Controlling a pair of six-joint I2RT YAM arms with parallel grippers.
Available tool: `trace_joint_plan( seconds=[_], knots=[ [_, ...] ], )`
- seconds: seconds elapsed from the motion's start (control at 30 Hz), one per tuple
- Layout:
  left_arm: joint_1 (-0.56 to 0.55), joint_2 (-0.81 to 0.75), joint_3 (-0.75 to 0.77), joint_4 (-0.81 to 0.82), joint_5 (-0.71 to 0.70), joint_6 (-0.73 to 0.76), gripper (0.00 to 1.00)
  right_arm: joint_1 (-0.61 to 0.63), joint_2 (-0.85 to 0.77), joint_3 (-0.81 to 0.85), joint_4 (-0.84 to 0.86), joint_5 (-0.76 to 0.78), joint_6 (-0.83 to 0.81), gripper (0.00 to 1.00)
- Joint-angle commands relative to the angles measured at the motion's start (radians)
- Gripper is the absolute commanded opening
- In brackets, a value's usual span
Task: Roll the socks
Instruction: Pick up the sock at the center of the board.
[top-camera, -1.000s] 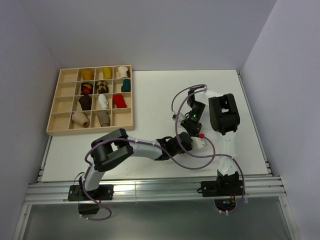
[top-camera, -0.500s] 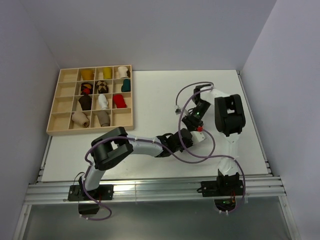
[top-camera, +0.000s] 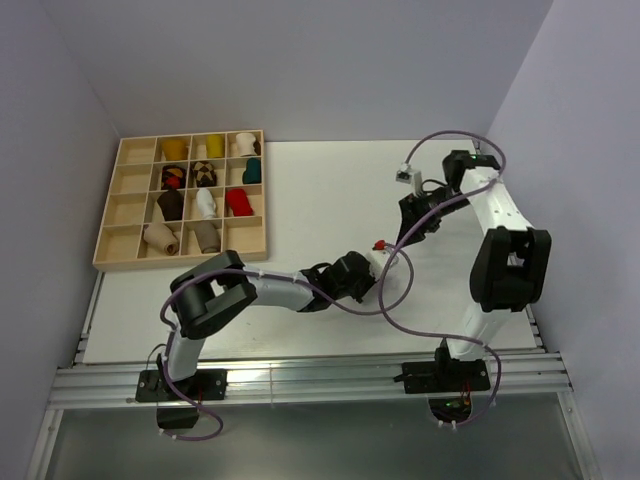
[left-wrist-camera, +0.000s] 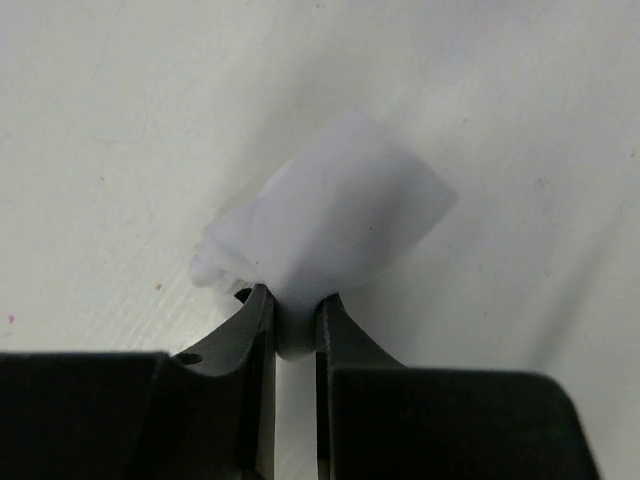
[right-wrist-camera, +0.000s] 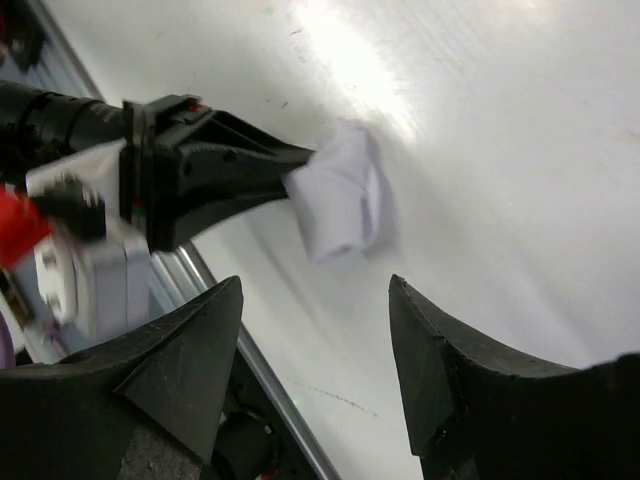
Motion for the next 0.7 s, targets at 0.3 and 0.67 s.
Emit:
trace_joint_plan(
  seconds=[0.3,0.67],
  knots=[
    [0.163,-0.29,-0.151,-0.086,0.062,-0.282,0.0,-0.123,-0.362,-0.163,0.173,0.104,0.172,0.68],
    [0.306,-0.583,-0.128,-0.42,-0.494,-0.466,0.0,-0.132,-0.577,-0.256,0.211,0.142,0.25,0.69]
  ],
)
